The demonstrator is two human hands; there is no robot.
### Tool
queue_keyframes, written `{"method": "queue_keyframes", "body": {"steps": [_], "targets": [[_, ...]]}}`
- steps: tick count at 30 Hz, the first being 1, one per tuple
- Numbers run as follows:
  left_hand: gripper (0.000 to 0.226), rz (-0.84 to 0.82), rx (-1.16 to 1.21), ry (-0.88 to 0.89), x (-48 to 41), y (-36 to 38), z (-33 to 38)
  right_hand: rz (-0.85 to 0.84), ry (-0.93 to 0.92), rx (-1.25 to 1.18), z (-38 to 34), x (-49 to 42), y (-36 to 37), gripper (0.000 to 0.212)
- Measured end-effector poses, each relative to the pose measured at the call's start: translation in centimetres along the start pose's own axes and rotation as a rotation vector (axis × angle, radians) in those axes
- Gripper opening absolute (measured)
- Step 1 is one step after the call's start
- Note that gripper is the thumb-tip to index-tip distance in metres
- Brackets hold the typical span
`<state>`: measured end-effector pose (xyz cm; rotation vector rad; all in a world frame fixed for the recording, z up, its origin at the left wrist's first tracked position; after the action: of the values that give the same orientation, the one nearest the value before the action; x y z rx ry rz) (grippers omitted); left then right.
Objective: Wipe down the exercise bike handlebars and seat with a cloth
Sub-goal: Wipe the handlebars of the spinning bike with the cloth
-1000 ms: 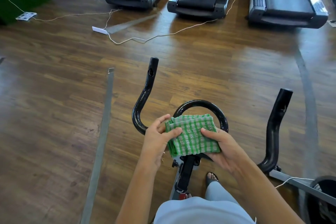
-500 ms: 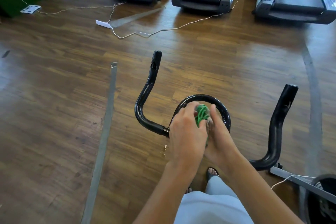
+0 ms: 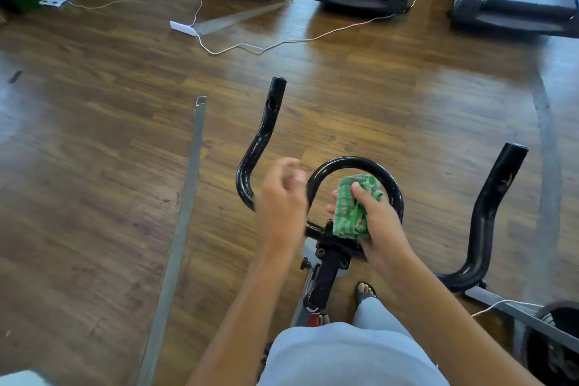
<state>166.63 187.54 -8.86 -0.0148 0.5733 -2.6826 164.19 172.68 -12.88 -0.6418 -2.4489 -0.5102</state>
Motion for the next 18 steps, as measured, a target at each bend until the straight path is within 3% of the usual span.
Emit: {"method": "queue_keyframes", "body": {"steps": [3, 6, 8, 12, 15, 18], "targets": [[0.02, 0.26, -0.176, -0.042, -5.7, -2.3, -3.7, -0.087, -0.488, 0.517, -1.0, 0.4, 1.7, 0.024], [0.035, 0.093, -0.319, -0.177, -9.7, -1.0, -7.6, -0.283, -0.978, 1.237, 2.4, 0.2, 4.8, 0.065], [0.045, 0.003, -0.279, -0.216, -10.6, 0.4, -9.1, -0.308, -1.267, 1.49, 5.6, 0.2, 5.4, 0.074], [0.047, 0.086, -0.277, -0.138, -10.6, 1.3, -10.5, -0.43, -1.322, 1.594, 5.7, -0.8, 1.6, 0.084], [0.045, 0.124, -0.312, -0.123, -10.7, 1.7, -10.8, -0.382, -1.367, 1.653, 5.6, -0.8, -0.4, 0.091], [0.047, 0.143, -0.28, -0.116, -10.9, 1.8, -11.1, -0.329, -1.429, 1.61, 6.8, -0.7, 2.9, 0.092]]}}
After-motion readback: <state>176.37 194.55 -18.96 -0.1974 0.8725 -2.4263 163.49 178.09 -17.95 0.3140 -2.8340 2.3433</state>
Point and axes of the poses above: each hand's wrist, its own x-axis away from the middle knuckle, its own y-axis out of the palm, z = x × y, the point moved 3 cm from there along -x, towards the middle knuckle, and after that the axes turned 12 degrees about z, right-handed, at the moved point
